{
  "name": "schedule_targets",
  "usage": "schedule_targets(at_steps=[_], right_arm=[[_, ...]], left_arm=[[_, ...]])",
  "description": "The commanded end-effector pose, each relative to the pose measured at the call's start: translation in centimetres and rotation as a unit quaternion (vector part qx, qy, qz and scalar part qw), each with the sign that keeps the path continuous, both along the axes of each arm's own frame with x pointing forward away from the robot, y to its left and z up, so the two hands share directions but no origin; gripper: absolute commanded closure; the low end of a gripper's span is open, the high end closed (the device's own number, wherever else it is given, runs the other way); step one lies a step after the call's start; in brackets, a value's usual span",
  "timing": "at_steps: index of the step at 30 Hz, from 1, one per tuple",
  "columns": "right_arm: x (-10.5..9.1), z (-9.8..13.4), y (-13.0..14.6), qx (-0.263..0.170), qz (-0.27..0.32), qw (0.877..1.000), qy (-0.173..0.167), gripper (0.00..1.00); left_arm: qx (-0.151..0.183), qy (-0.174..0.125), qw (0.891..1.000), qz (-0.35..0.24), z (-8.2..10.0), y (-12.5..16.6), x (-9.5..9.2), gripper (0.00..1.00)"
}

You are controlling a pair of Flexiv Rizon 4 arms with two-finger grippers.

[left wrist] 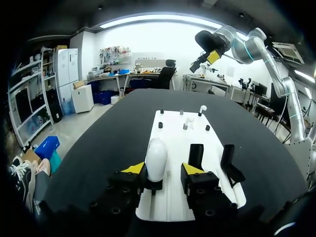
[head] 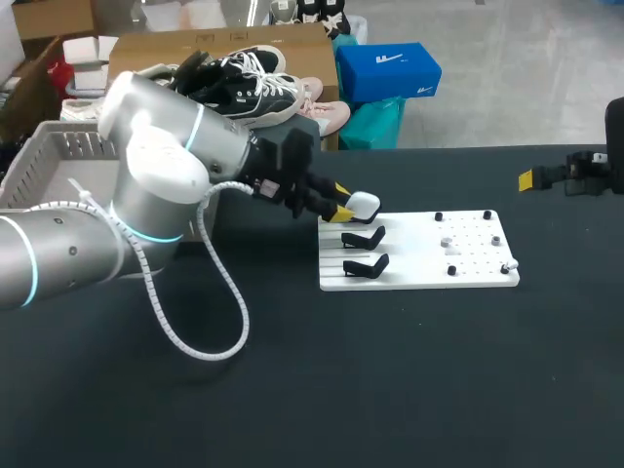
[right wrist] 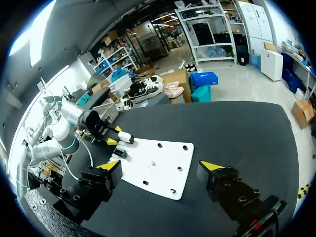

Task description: Pick up each earbud case from the left stands, insert the matching earbuds, close the lid, and place the case in the box.

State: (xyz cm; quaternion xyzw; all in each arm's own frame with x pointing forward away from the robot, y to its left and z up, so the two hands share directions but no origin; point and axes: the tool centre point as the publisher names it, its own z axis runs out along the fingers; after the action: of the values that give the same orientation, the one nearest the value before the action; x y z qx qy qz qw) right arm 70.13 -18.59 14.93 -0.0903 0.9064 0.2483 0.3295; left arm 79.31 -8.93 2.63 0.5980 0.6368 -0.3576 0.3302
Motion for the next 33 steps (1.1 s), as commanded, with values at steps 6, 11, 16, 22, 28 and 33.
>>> schedule_targets(at_steps=[6, 11, 16, 22, 28, 33], right_arm=[[0.1, 0.0, -0.1, 0.001, 0.001, 1.0, 0.0, 0.0], [0.1, 0.0, -0.1, 0.001, 0.001, 1.0, 0.0, 0.0], [0.1, 0.0, -0.1, 0.001, 0.001, 1.0, 0.0, 0.0], [0.1, 0.0, -0.1, 0.001, 0.001, 1.0, 0.0, 0.0], [0.1, 0.0, -0.1, 0.001, 0.001, 1.0, 0.0, 0.0], [0.1, 0.0, -0.1, 0.001, 0.001, 1.0, 0.0, 0.0]], left_arm=[[0.0, 0.004, 1.0, -0.001, -0.5, -0.7, 0.8, 0.55], [0.0, 0.002, 1.0, 0.006, -0.7, -0.8, 1.3, 0.53], [0.0, 0.003, 1.0, 0.01, -0.9, -0.8, 1.6, 0.53], [-0.001, 0.005, 1.0, 0.012, -1.1, -0.8, 1.6, 0.54], [-0.003, 0.006, 1.0, 0.007, -1.1, -1.0, 1.0, 0.55], [-0.003, 0.005, 1.0, 0.009, -1.3, -1.2, 0.9, 0.57]])
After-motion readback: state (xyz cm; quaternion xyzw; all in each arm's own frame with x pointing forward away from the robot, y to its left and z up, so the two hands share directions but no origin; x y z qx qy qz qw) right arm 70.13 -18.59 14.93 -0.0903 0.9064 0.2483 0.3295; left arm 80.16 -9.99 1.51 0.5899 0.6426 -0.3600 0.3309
